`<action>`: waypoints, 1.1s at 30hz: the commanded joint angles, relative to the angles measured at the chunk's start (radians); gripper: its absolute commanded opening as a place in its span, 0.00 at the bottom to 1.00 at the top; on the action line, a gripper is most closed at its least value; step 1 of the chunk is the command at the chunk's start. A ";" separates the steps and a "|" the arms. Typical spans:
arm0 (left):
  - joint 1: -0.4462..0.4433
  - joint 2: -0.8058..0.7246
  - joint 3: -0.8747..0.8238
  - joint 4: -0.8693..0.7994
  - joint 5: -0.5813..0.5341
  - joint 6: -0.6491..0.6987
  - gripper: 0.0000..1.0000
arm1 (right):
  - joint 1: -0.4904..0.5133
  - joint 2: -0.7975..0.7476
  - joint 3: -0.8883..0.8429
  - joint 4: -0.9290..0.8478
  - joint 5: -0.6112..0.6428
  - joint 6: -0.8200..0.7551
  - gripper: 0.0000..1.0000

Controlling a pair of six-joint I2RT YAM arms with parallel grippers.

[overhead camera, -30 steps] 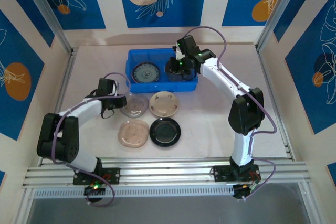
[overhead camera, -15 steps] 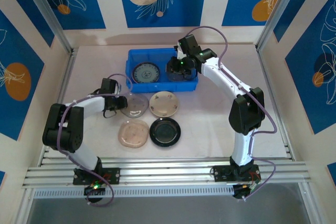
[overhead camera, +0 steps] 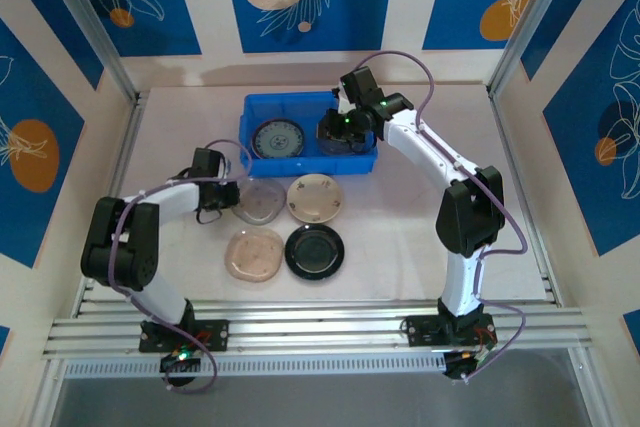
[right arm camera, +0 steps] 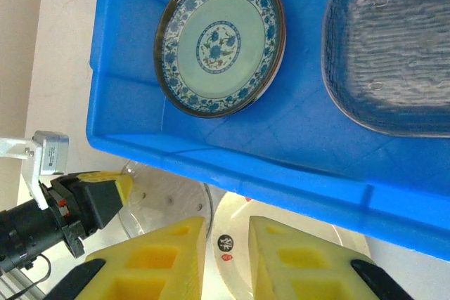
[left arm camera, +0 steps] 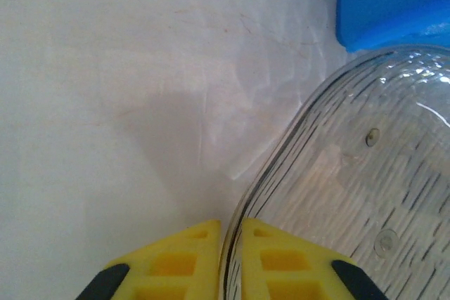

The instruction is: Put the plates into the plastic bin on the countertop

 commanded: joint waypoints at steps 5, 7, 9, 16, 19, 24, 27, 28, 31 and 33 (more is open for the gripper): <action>0.015 -0.073 0.033 -0.058 0.003 0.010 0.06 | -0.004 -0.010 0.000 0.004 -0.034 0.011 0.24; 0.014 -0.095 0.032 -0.074 0.003 0.010 0.00 | -0.002 -0.013 0.001 0.006 -0.044 0.012 0.23; 0.014 -0.124 0.029 -0.090 0.015 0.006 0.00 | 0.001 -0.017 -0.001 0.010 -0.054 0.015 0.23; 0.014 -0.261 0.024 -0.195 0.102 -0.051 0.00 | 0.013 -0.042 -0.022 0.024 -0.129 0.025 0.23; 0.014 -0.336 0.023 -0.274 0.159 -0.086 0.00 | 0.019 -0.080 -0.060 0.047 -0.179 0.026 0.26; 0.013 -0.486 0.034 -0.362 0.214 -0.189 0.00 | 0.034 -0.159 -0.162 0.101 -0.290 0.038 0.46; 0.012 -0.566 0.030 -0.345 0.186 -0.282 0.00 | 0.049 -0.205 -0.237 0.151 -0.333 0.076 0.49; 0.012 -0.582 0.031 -0.338 0.172 -0.309 0.00 | 0.053 -0.217 -0.257 0.164 -0.340 0.090 0.49; 0.007 -0.612 0.028 -0.295 0.153 -0.379 0.00 | 0.069 -0.229 -0.307 0.212 -0.357 0.121 0.50; -0.004 -0.624 0.021 -0.259 0.129 -0.417 0.00 | 0.077 -0.223 -0.332 0.254 -0.375 0.138 0.51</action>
